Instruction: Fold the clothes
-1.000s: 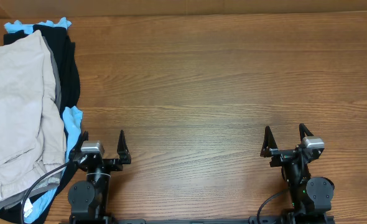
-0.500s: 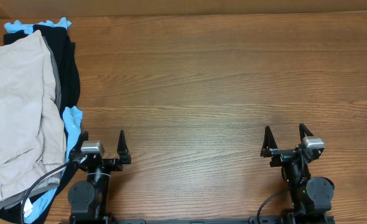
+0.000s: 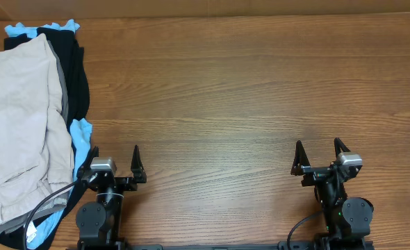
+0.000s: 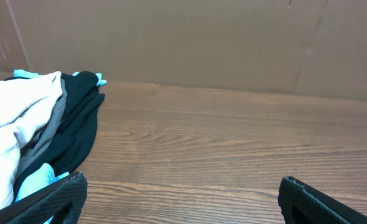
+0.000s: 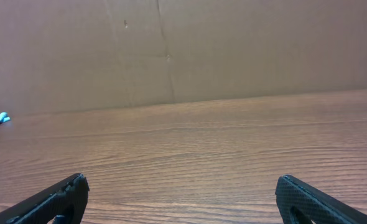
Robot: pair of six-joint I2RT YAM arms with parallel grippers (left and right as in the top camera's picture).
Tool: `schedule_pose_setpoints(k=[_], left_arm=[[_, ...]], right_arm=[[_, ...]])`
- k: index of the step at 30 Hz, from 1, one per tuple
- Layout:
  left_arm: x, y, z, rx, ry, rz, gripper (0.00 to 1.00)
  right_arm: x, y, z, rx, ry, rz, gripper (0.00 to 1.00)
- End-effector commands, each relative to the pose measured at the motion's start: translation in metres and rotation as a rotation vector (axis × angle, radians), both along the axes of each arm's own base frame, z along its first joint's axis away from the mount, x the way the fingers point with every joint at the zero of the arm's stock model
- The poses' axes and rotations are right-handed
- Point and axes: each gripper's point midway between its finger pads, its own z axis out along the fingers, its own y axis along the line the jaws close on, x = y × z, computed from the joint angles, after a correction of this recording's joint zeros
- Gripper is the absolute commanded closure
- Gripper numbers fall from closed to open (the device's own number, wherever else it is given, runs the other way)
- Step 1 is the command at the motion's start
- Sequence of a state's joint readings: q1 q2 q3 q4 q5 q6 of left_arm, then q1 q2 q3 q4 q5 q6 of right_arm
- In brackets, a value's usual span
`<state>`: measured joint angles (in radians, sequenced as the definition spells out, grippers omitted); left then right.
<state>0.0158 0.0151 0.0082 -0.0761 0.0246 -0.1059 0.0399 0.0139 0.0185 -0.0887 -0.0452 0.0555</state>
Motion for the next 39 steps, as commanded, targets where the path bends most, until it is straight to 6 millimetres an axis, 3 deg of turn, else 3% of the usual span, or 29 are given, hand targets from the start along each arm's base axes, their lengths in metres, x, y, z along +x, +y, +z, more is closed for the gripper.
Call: schedule_pose_setpoints(k=[1,34,39], left_arm=[[0.0,0.003,0.001,-0.013,-0.006,0.014,0.0],[0.0,0.002,0.004,-0.014,-0.021,0.009,0.0],[0.0,-0.011,0.014,-0.017,-0.059,-0.069,0.0]], right_arm=[[0.0,0.001,-0.001,0.0,-0.008,0.002,0.0],[0.0,0.001,0.001,0.0,-0.015,0.005,0.0],[0.0,0.001,0.005,0.001,-0.033,0.006,0.0]])
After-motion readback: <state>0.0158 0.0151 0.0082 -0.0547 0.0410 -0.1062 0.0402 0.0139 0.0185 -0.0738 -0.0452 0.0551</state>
